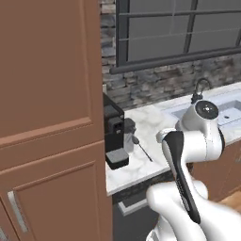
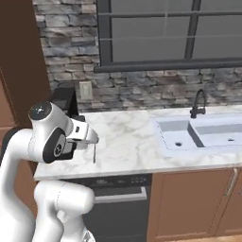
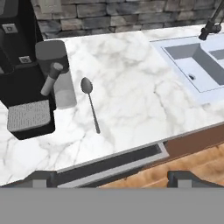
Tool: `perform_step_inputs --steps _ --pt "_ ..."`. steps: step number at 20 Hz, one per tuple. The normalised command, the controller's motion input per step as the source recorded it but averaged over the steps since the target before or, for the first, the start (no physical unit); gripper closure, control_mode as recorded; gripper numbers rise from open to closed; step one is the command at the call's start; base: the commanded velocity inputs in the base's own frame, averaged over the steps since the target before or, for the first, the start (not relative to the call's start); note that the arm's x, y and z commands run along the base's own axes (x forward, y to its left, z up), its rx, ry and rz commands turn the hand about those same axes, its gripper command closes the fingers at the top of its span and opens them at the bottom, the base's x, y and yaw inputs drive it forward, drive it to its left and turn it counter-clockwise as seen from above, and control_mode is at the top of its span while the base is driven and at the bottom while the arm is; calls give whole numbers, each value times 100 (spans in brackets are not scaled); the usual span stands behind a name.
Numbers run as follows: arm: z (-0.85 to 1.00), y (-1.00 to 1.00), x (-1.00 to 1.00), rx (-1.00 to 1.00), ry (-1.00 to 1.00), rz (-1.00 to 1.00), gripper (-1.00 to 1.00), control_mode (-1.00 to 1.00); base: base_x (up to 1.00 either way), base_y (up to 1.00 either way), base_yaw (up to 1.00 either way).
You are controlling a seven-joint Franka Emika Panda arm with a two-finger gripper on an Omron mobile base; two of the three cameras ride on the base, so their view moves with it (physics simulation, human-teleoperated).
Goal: Take the fork and place it on the left side of the plate. Then take the spoon and place it on the right side of the plate. Make sure they're directly next to the plate.
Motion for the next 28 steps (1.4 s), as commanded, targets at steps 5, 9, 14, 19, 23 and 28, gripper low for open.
perform_step_inputs --steps 5,9,14,19,23,28 --pt "0 0 0 0 0 0 -100 100 37 -43 37" --pt "0 0 0 0 0 0 -100 100 26 -34 35" --pt "0 0 0 0 0 0 -100 100 13 -32 25" --pt "0 0 0 0 0 0 -100 100 0 -26 19" --pt "-37 -9 14 0 3 12 -100 -100 0 -3 4" --pt "-63 -2 32 0 7 9 -100 -100 0 0 0"
